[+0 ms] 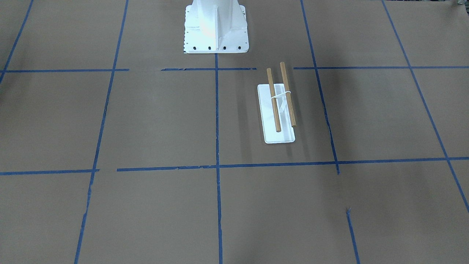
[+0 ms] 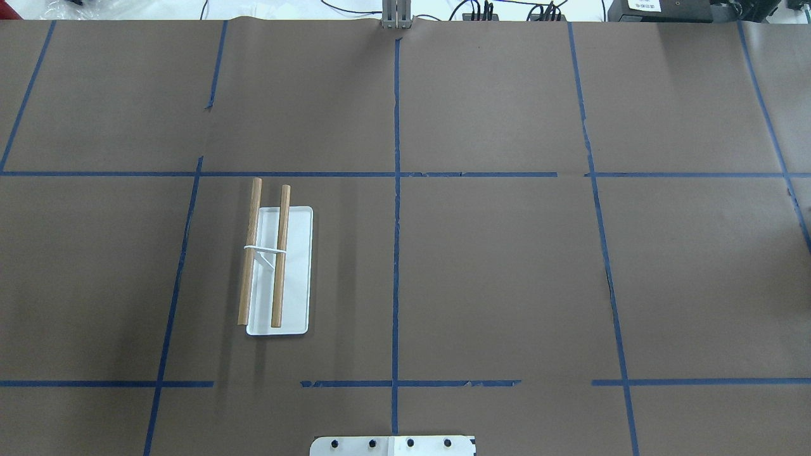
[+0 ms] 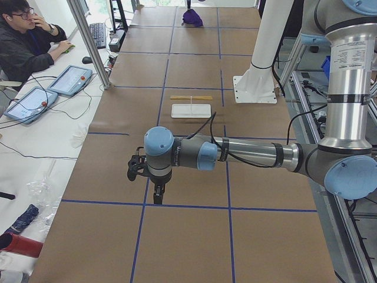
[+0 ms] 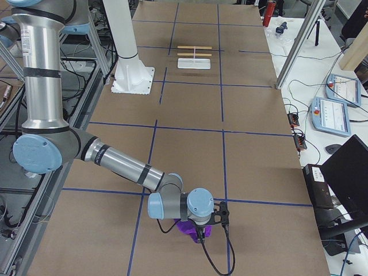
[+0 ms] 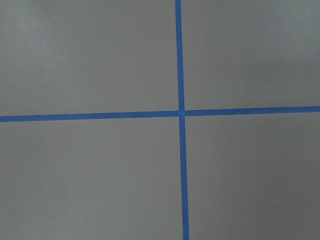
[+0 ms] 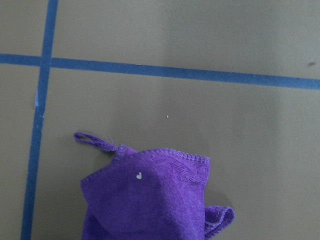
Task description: Hang towel on rack
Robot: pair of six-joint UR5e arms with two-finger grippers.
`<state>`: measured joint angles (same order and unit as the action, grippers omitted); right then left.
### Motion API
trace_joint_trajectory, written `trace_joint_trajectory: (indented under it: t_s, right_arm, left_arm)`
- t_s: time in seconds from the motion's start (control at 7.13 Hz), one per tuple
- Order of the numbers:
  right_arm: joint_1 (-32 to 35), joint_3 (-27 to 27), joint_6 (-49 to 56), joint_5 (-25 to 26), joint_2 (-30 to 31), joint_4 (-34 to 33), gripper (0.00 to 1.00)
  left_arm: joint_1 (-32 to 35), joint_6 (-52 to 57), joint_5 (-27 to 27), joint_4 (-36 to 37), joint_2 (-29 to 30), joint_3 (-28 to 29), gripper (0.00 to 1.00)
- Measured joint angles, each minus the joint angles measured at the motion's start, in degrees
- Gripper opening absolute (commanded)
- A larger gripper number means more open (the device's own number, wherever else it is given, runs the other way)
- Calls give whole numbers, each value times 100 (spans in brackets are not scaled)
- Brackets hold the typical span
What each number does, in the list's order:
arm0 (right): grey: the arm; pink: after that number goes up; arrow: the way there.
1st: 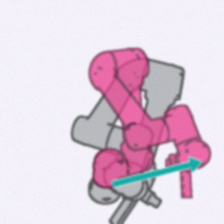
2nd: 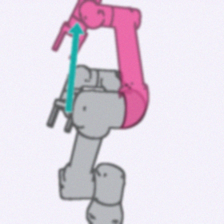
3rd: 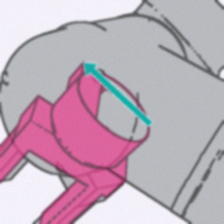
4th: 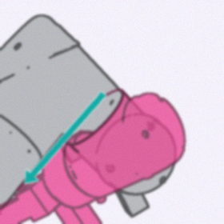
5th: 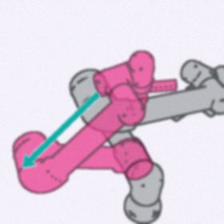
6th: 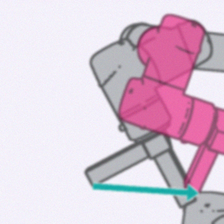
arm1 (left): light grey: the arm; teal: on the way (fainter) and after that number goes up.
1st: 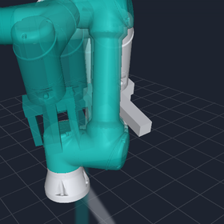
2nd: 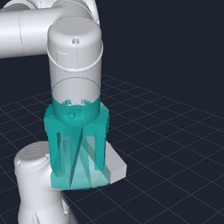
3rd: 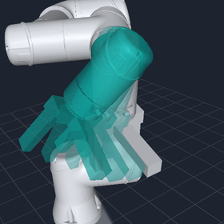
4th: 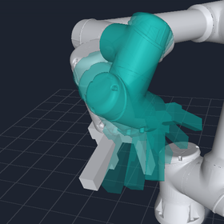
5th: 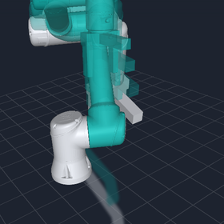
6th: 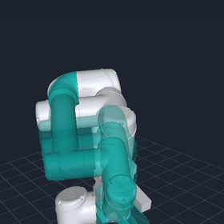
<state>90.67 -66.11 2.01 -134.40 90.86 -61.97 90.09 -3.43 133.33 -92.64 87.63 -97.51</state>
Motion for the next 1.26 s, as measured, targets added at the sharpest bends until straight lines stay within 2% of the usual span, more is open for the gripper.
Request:
trace_joint_trajectory:
  t_s: [0.14, 0.28, 0.42, 0.56, 0.7, 1.12, 1.26]
  right_arm:
    - [-26, 134, -7, 1, 5, 12, 100]
    - [-86, 212, -15, 1, 8, 19, 90]
    - [-157, 247, -21, 1, 10, 28, 65]
    - [-231, 257, -26, 1, 10, 38, 18]
    - [-303, 259, -25, 1, 11, 45, 0]
    - [-396, 137, -19, -83, -22, 67, 0]
    - [-391, 87, -142, -365, -32, 65, 0]
  left_arm:
    - [0, 0, 0, 0, 0, -2, 100]
    - [0, 0, 0, 0, 0, -19, 100]
    - [0, 0, -2, 0, 0, -43, 100]
    - [0, 0, -6, 0, 0, -58, 100]
    - [0, 0, -6, 0, 0, -66, 100]
    - [0, -6, -2, 6, 6, -108, 100]
    - [0, -8, -4, 8, 8, -127, 100]
